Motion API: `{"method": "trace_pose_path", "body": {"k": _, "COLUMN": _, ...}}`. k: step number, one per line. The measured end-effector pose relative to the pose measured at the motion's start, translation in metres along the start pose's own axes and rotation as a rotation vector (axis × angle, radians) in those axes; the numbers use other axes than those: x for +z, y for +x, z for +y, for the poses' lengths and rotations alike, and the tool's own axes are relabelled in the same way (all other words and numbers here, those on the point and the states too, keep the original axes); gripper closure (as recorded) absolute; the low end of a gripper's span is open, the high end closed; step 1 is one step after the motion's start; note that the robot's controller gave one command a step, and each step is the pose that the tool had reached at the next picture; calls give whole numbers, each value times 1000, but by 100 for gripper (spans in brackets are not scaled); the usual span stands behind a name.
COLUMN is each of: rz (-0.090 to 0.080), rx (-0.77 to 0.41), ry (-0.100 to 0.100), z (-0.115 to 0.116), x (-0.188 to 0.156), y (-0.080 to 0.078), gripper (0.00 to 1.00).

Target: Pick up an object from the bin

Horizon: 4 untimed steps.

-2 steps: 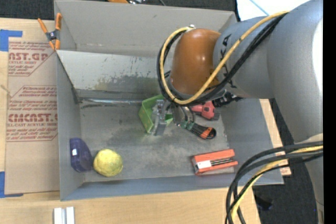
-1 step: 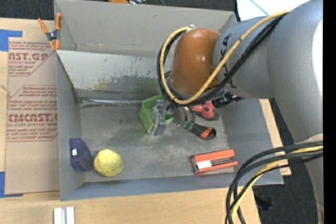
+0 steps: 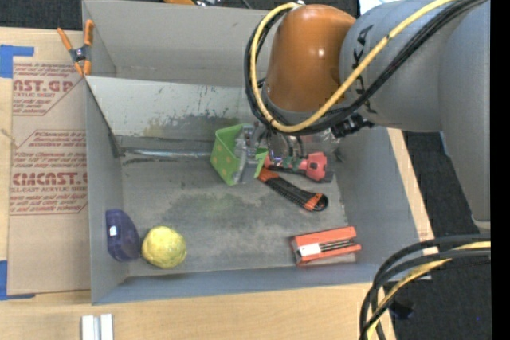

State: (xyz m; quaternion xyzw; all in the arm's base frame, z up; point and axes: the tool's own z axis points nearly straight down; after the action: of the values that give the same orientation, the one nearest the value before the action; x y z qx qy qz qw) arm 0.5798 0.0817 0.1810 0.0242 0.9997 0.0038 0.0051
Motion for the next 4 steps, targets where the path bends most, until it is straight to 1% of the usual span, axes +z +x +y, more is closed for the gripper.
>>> {"method": "trace_pose_path", "body": {"k": 1, "rz": 14, "rx": -10, "ry": 3, "z": -8, "x": -32, "y": 15, "gripper": 100}}
{"method": "trace_pose_path", "body": {"k": 2, "rz": 11, "rx": -19, "ry": 2, "z": -21, "x": 1, "y": 4, "gripper": 100}}
{"method": "trace_pose_path", "body": {"k": 3, "rz": 8, "rx": -432, "ry": -2, "z": 10, "x": -1, "y": -1, "gripper": 100}}
{"method": "trace_pose_path", "body": {"k": 4, "rz": 8, "rx": -35, "ry": 1, "z": -30, "x": -22, "y": -8, "gripper": 100}}
